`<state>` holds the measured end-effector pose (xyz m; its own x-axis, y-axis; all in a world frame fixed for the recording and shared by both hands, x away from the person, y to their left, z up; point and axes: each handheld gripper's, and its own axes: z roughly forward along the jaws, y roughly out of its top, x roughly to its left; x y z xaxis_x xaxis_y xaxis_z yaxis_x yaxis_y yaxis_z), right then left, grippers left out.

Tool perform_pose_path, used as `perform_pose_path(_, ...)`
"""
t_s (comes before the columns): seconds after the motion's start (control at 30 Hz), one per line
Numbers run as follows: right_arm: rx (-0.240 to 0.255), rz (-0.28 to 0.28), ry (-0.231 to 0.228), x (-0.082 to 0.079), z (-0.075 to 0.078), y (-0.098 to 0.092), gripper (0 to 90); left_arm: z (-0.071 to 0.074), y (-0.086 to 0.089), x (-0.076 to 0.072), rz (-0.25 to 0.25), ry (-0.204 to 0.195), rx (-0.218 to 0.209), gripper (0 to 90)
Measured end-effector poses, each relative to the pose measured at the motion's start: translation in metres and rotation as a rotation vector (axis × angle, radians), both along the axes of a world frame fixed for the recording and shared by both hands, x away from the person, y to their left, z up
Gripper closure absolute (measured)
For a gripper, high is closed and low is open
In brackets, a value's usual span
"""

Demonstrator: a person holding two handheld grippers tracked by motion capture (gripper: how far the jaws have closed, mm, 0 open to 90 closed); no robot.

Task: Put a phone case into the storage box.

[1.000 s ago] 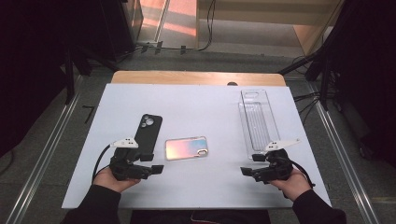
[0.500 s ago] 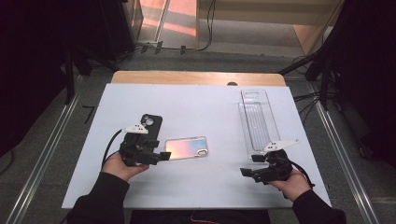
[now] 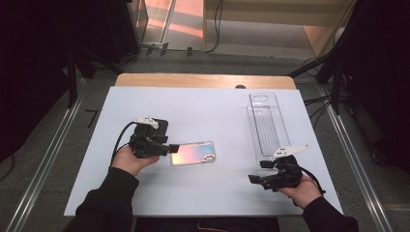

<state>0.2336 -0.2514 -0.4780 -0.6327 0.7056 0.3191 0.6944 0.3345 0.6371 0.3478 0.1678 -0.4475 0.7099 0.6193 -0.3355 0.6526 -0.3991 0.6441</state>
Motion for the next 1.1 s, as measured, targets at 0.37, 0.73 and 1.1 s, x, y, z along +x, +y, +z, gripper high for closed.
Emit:
perform_pose_path(0.37,-0.008,0.001,0.002,0.0,0.0,0.001,19.0,-0.009,-0.014,0.023,-0.004,-0.024,0.083,33.8)
perform_pose_path(0.73,-0.007,0.008,-0.001,0.0,0.0,0.001,19.1,-0.027,-0.019,0.039,0.012,0.022,0.122,90.0)
perform_pose_path(1.1,-0.006,0.013,0.001,-0.001,0.0,0.001,19.1,-0.041,-0.021,0.042,-0.016,0.026,0.194,90.0)
